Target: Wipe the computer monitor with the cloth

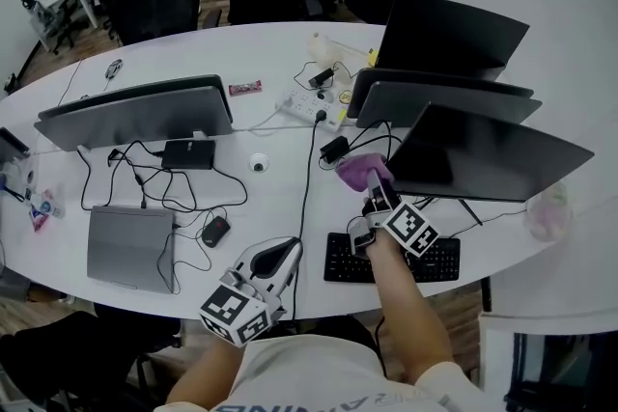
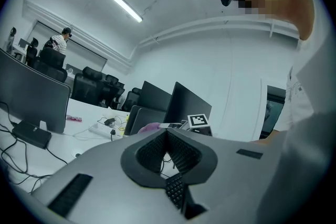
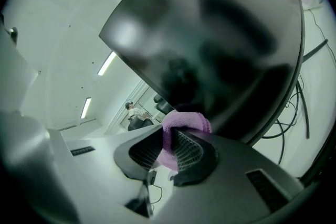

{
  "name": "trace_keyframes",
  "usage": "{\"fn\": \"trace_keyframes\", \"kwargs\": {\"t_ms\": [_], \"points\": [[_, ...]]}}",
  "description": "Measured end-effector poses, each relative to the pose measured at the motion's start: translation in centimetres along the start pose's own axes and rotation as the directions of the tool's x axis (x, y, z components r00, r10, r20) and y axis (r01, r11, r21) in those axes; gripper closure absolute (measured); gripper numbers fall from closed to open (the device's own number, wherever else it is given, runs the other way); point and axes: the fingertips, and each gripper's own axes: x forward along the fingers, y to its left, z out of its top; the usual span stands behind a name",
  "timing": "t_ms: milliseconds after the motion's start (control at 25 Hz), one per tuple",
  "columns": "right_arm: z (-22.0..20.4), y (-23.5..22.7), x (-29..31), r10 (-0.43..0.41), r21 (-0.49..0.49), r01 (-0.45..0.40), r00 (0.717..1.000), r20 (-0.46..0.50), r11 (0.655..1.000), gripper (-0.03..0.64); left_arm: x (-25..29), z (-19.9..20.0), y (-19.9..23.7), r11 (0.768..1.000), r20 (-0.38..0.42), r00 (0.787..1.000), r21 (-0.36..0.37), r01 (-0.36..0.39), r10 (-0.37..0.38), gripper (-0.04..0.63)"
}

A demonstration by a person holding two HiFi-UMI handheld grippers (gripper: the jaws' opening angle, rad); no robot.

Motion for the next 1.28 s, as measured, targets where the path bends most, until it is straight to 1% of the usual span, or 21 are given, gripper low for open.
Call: {"fn": "trace_keyframes", "kwargs": {"t_ms": [360,640,800,1080,1280], "points": [[2.2,2.7,-0.4,0.048,-0.067,-0.045,0.998,0.043,0.997,0.554,-0.2,0.0,-0.6,1.000,0.011,1.000,0.008,0.023,-0.023,0.586],[3.6,4.5,-0.7,0.079,-0.088,-0.074,0.995,0.059,0.993,0.554,-0.4,0.6,-0.5,0.999,0.029,0.999,0.018,0.030,-0.030,0.586],[4.5,5.3,-0.9,0.098,-0.081,-0.093,0.993,0.064,0.992,0.554,-0.7,1.0,-0.4,0.999,0.039,0.999,0.027,0.033,-0.034,0.586],[6.4,7.6,-1.1,0.138,-0.098,-0.128,0.986,0.096,0.987,0.554,-0.9,1.5,0.2,0.999,0.052,0.998,0.029,0.026,-0.028,0.586],[7.8,9.2,-1.5,0.176,-0.100,-0.166,0.978,0.110,0.981,0.554,-0.5,2.0,0.0,0.998,0.058,0.998,0.050,0.034,-0.037,0.586]]}}
